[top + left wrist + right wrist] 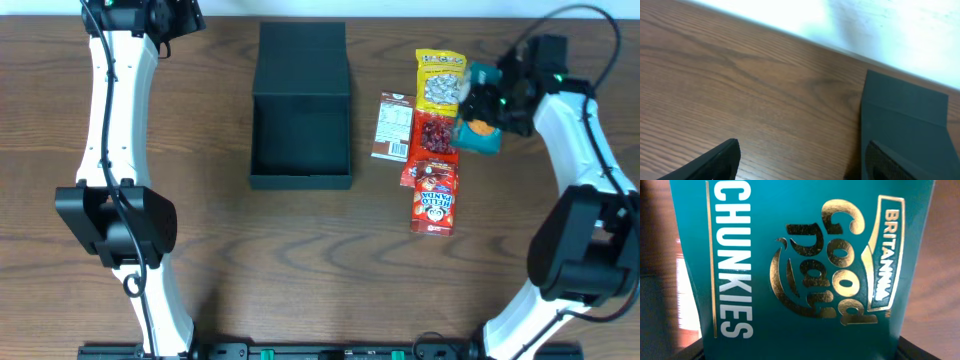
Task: Pack container
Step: 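Carry the teal box left and lower it into the black box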
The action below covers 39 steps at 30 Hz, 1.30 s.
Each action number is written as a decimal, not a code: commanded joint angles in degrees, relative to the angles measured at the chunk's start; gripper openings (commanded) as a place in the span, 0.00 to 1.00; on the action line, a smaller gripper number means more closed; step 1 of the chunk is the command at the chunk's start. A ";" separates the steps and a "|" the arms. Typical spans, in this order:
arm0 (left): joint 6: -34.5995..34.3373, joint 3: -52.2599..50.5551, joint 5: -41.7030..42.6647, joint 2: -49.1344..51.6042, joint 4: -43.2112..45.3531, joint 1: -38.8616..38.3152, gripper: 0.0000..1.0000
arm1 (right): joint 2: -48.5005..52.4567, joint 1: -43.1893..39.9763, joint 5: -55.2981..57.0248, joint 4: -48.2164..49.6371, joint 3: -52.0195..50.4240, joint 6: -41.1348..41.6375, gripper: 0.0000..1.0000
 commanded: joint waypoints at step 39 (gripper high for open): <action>0.42 -0.42 -4.39 0.81 -5.22 9.11 0.81 | 7.02 35.82 6.58 0.98 6.99 22.01 0.93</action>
